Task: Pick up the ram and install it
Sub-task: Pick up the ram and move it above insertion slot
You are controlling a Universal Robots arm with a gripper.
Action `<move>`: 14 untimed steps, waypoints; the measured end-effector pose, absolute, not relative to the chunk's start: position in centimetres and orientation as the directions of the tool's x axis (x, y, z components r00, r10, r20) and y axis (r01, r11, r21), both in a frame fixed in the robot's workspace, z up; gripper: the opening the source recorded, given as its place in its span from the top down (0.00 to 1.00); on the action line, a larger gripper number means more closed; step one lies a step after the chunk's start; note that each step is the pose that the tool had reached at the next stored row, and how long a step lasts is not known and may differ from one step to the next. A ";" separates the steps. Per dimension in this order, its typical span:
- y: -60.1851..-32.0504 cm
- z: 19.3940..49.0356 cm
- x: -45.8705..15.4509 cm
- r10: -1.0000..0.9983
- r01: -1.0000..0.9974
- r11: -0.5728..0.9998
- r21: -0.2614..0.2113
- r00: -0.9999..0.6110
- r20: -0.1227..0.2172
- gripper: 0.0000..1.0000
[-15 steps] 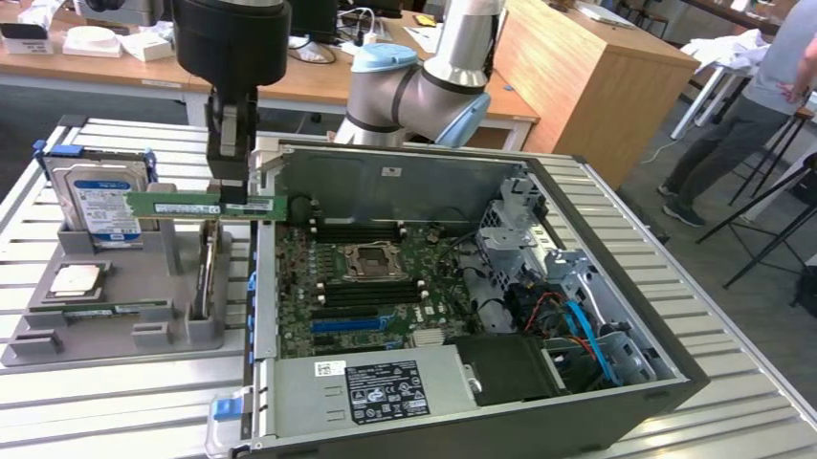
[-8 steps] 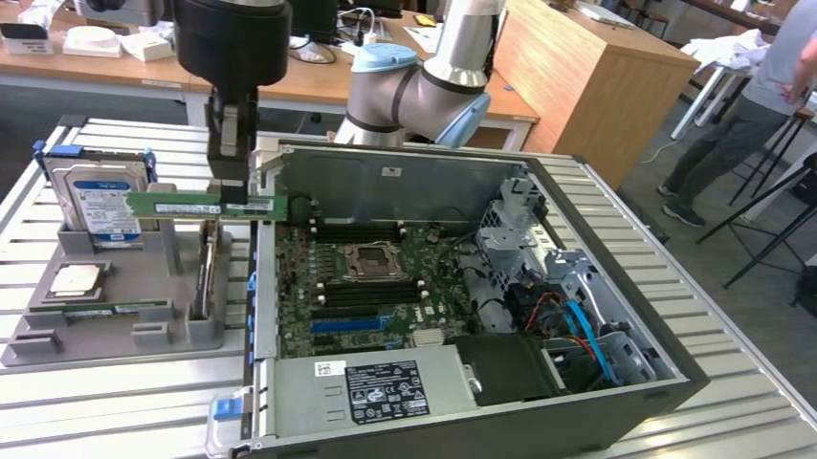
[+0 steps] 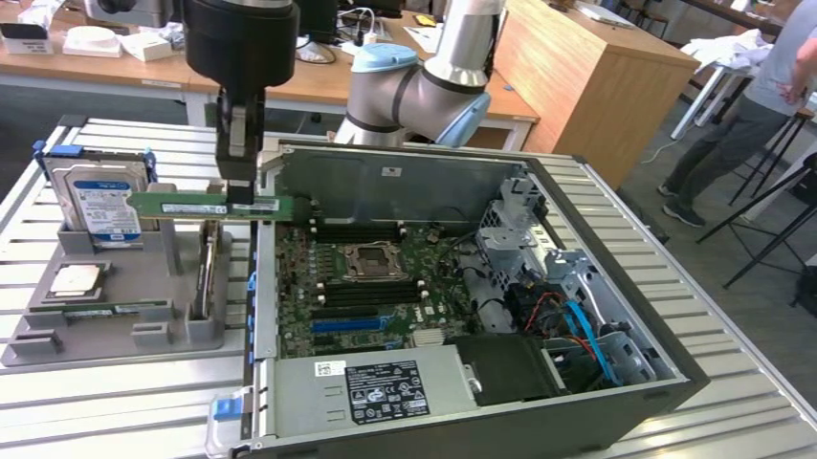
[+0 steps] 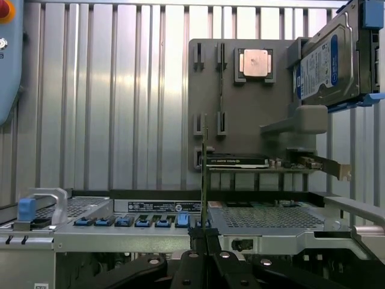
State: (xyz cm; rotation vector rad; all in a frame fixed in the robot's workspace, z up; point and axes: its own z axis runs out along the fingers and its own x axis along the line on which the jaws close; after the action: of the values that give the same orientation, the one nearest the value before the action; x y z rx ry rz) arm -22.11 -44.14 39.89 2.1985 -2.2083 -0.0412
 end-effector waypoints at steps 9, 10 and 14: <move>-44.1 39.9 -20.8 -1.000 -0.999 0.004 0.037 -0.004 -0.001 0.89; -44.1 39.9 -20.7 -1.000 -0.999 0.004 0.037 -0.004 -0.001 0.89; -44.1 39.9 -19.9 -1.000 -0.999 0.004 0.037 -0.005 -0.001 0.89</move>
State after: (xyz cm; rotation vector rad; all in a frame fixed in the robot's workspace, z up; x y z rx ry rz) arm -19.95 -44.14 39.88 2.1985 -2.2084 -0.0413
